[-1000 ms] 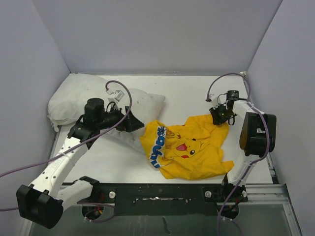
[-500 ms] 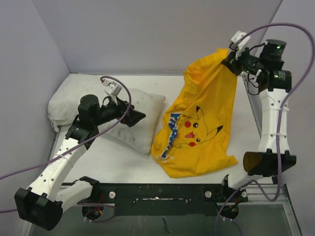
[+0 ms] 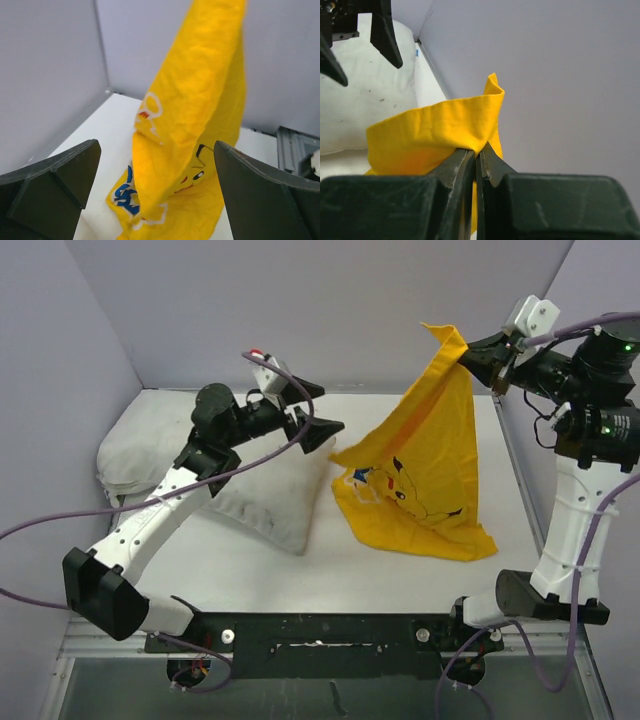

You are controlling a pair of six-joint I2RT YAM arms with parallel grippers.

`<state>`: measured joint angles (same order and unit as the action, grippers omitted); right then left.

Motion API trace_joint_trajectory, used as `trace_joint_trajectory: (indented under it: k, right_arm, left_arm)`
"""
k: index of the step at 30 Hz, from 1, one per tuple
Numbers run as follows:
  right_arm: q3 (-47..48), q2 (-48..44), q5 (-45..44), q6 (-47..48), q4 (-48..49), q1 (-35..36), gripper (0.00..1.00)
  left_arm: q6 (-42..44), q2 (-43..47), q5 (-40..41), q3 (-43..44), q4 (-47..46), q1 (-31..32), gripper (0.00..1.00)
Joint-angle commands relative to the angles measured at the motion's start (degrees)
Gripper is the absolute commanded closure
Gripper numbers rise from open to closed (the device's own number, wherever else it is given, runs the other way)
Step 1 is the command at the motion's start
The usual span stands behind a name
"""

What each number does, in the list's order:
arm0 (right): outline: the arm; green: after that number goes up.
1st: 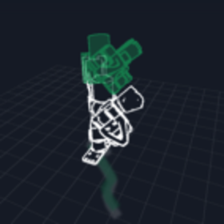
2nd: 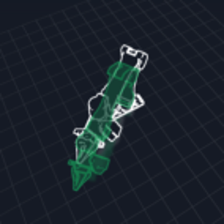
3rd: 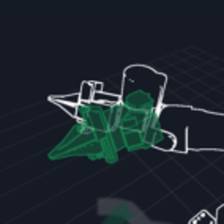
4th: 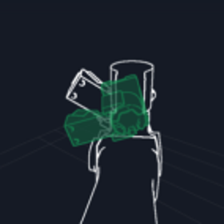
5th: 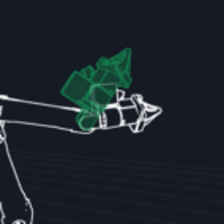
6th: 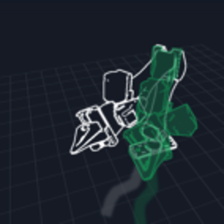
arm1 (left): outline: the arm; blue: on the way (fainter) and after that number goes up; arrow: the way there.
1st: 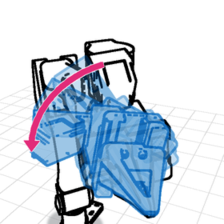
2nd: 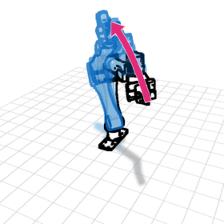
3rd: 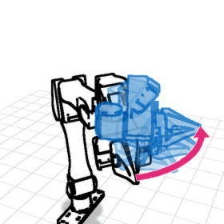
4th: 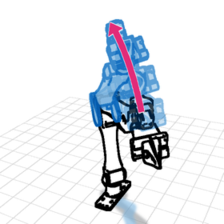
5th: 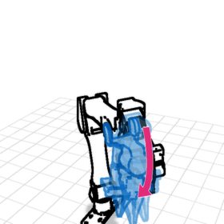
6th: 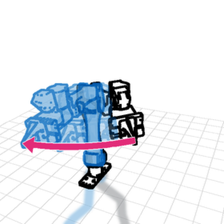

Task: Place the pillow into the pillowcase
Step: Flatten out the pillowcase at the center of the board.

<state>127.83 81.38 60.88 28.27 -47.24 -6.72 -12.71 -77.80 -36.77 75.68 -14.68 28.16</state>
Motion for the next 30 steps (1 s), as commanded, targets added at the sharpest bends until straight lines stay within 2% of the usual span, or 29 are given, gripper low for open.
trace_joint_trajectory:
  k: [1, 4, 6, 8, 10, 11, 14, 21, 23, 25, 27, 30]
  right_arm:
    - [-2.6, 1.6, 0.8, -0.9, -1.0, -0.3, 1.00]
    - [-3.4, 1.1, 1.2, -0.9, -1.1, -0.2, 1.00]
    - [-3.9, 0.8, 1.2, -0.9, -1.1, -0.2, 1.00]
    - [-5.3, 0.6, 0.9, -0.9, -1.1, -0.2, 1.00]
    - [-6.3, 0.4, 0.8, -1.0, -1.1, -0.1, 1.00]
    - [-6.7, 0.3, 0.9, -1.1, -1.0, -0.2, 1.00]
    - [-7.5, 0.2, 1.2, -1.8, -0.5, -0.2, 1.00]
    - [-8.6, -0.7, 0.9, -1.8, -0.4, -0.2, 1.00]
    - [-9.1, -1.0, 0.9, -1.8, -0.4, -0.2, 1.00]
    - [-9.6, -1.3, 0.4, -1.7, -0.5, -0.2, 1.00]
    - [-10.0, -1.7, -0.4, -1.4, -0.7, -0.2, 1.00]
    - [-10.8, -2.2, -3.4, -0.6, -1.2, -0.2, 1.00]
  left_arm:
    - [7.8, -4.5, -5.0, 1.3, -6.5, 4.8, 0.02]
    - [12.2, -6.4, -15.2, -1.2, -10.9, 5.8, 0.02]
    - [11.8, -7.1, -20.1, -1.0, -10.4, 6.6, 0.02]
    - [9.1, -7.0, -22.1, -1.8, -11.1, 7.8, 0.02]
    - [8.9, -6.4, -20.1, -4.4, -12.7, 10.5, 0.02]
    - [10.3, -6.2, -17.7, -5.4, -11.8, 12.2, 0.02]
    - [15.9, -7.0, -2.1, -7.0, -5.9, 18.3, 0.02]
    - [17.3, -12.9, 27.6, -7.8, -4.4, 27.2, 0.04]
    - [16.9, -15.3, 31.9, -5.8, -1.8, 27.4, 0.06]
    - [16.6, -17.6, 34.3, -3.5, 1.5, 27.0, 0.15]
    - [16.3, -18.9, 32.7, -2.1, 3.7, 26.2, 0.36]
    - [15.6, -18.1, 28.0, -2.9, 3.3, 25.6, 0.96]
